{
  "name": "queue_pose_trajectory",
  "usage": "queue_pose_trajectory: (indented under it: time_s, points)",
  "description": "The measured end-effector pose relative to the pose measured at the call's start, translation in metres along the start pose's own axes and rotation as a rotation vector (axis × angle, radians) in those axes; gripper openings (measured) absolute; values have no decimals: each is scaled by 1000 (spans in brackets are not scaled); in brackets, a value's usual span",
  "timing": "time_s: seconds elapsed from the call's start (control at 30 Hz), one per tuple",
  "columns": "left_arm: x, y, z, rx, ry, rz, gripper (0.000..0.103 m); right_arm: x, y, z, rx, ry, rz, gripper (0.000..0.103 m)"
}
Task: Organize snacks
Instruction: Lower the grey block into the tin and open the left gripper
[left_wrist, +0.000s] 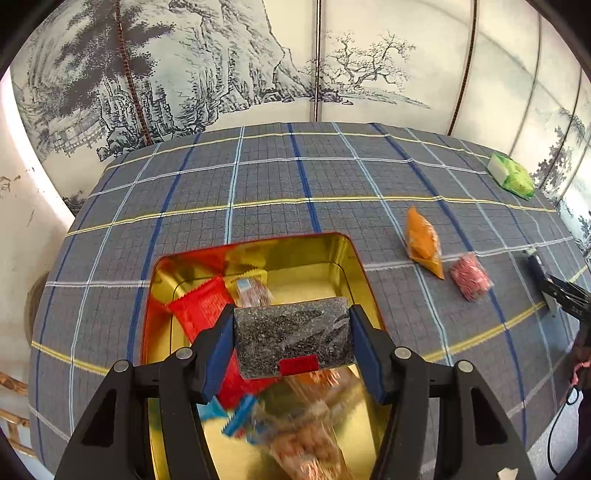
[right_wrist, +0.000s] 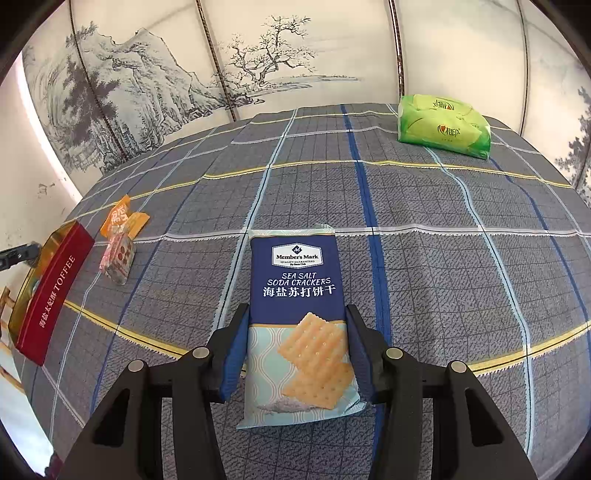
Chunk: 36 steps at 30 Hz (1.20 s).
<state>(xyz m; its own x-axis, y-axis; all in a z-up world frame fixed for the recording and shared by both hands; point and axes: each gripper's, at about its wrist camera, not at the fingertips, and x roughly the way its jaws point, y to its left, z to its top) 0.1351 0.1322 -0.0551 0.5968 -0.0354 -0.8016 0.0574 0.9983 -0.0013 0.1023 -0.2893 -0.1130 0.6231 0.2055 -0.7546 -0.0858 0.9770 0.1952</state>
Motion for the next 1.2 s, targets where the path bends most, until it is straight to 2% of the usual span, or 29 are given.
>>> queue_pose_trajectory:
  time_s: [0.3, 0.57, 0.77, 1.0, 1.2]
  points:
    - [35, 4, 24, -6, 37, -10, 56, 1, 0, 0, 0, 0, 1, 51]
    - [44, -2, 24, 7, 35, 16, 55, 1, 1, 1, 1, 0, 2, 51]
    - [24, -6, 26, 17, -11, 47, 56, 1, 0, 1, 0, 0, 1, 51]
    - [-31, -25, 11, 40, -130, 136, 70, 1, 1, 0, -7, 2, -7, 51]
    - [-69, -36, -4, 19, -180, 204, 75, 1, 7, -1, -17, 9, -29, 51]
